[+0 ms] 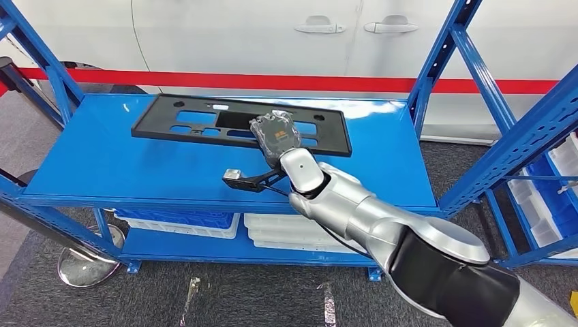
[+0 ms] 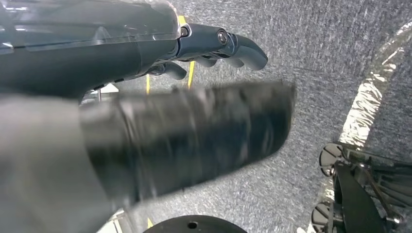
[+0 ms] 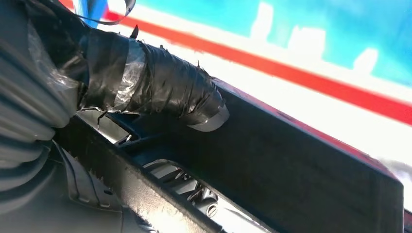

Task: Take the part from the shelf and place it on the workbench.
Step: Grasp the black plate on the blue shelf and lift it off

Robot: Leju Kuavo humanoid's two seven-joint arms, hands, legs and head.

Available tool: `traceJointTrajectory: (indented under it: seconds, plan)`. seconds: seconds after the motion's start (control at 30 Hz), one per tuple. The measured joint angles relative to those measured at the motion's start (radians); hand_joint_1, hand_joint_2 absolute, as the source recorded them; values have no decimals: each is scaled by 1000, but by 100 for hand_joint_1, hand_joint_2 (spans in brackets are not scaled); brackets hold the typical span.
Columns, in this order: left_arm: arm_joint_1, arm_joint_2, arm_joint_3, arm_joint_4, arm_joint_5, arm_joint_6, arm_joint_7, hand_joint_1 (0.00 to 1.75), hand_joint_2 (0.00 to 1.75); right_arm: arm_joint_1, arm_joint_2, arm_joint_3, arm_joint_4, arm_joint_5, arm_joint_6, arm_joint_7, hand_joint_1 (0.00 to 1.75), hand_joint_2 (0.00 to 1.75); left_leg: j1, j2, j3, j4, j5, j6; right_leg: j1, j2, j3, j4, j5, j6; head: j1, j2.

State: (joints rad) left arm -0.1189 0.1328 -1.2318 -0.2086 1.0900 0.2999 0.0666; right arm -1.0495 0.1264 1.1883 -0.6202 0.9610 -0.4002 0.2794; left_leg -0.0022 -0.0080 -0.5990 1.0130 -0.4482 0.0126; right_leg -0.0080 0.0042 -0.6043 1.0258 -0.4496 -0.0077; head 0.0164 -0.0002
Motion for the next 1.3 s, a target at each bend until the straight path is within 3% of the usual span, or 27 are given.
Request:
traceJointTrajectory:
  seconds: [0.17,0.37,0.73,1.3]
  plan:
    - [11,0,0,0,11,-8,-8,0,175,-90,-72,0,-256,19,224,22,175,175,0,0,0,0,0,0,0,0,0,0,0,0,0,0]
    - [14,0,0,0,19,-14,-31,0,175,-186,-134,-1,-515,-13,357,28,175,175,0,0,0,0,0,0,0,0,0,0,-1,-1,0,0]
    - [14,0,0,0,29,-22,-46,0,175,-252,-207,0,-799,-58,413,28,175,175,0,0,0,-1,0,0,0,0,0,-1,-1,-1,0,0]
    - [13,0,6,0,48,-48,-51,0,175,-208,-259,0,-906,-228,395,45,175,175,0,0,0,-1,0,0,0,0,0,-1,-1,-1,0,0]
